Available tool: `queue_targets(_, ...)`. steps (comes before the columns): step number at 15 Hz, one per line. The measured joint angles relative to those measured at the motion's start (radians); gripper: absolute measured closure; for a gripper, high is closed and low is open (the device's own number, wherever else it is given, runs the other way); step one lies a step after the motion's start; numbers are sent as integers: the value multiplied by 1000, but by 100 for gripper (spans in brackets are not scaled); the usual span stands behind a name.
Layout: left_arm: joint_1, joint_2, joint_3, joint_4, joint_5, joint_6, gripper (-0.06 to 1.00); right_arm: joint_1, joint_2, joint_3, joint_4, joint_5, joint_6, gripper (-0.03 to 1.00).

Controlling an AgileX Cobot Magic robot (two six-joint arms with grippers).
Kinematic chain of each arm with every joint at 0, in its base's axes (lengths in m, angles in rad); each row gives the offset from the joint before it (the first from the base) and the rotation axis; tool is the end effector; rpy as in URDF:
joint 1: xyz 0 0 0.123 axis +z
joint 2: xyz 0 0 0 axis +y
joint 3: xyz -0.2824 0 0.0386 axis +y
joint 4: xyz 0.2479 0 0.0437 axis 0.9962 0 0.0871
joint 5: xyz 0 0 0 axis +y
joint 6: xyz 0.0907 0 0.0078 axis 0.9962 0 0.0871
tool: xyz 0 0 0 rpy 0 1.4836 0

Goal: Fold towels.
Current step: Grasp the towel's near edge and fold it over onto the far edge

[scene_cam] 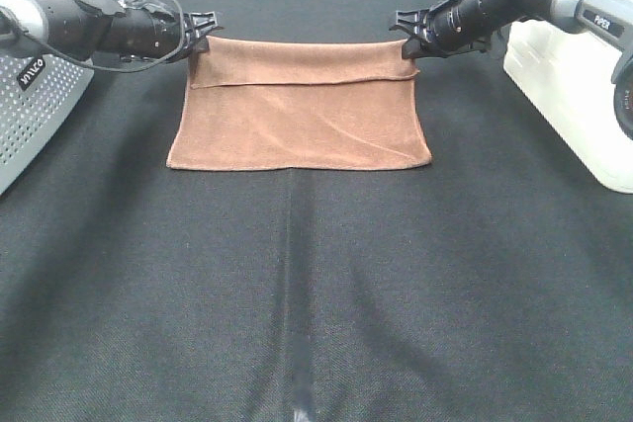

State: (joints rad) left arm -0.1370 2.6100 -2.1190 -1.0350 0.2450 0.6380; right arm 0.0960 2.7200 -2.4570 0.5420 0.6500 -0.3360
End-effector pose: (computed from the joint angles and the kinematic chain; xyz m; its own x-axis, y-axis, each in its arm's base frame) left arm 0.5709 -0.0980 0.1094 -0.5817 -0.2893 -0.7602 0.1014 0.9015 -0.4207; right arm 0.5818 0.0846 0.1219 -0.7117 0.0372 -0.7015 -0.2404 0.9254 0.2930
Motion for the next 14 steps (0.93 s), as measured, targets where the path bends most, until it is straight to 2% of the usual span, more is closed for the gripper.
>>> queue_targets(2, -2, 0, 0, 0, 2, 4, 88, 0, 0, 0, -1, -7, -1, 83)
queue_targets(3, -6, 0, 0, -1, 7, 16, 80, 0, 0, 0, -2, -7, -2, 73)
queue_targets(4, -13, 0, 0, -1, 8, 35, 68, 0, 0, 0, -2, -7, -2, 62)
queue_targets(6, -19, 0, 0, -1, 15, 52, 31, 0, 0, 0, -4, 1, 2, 45)
queue_targets(7, -17, 0, 0, 1, 22, 53, 18, 0, -5, 0, -23, 33, 12, 39)
queue_targets(9, -9, -1, 0, 8, 53, 53, 15, 0, -14, 0, -34, 68, 20, 37)
queue_targets(11, 28, -10, 0, 25, 197, -7, 14, 0, -48, 0, -44, 175, 45, 37)
queue_targets(14, 81, -33, -4, 83, 396, -118, 22, 0, -69, 0, -45, 371, 65, 36)
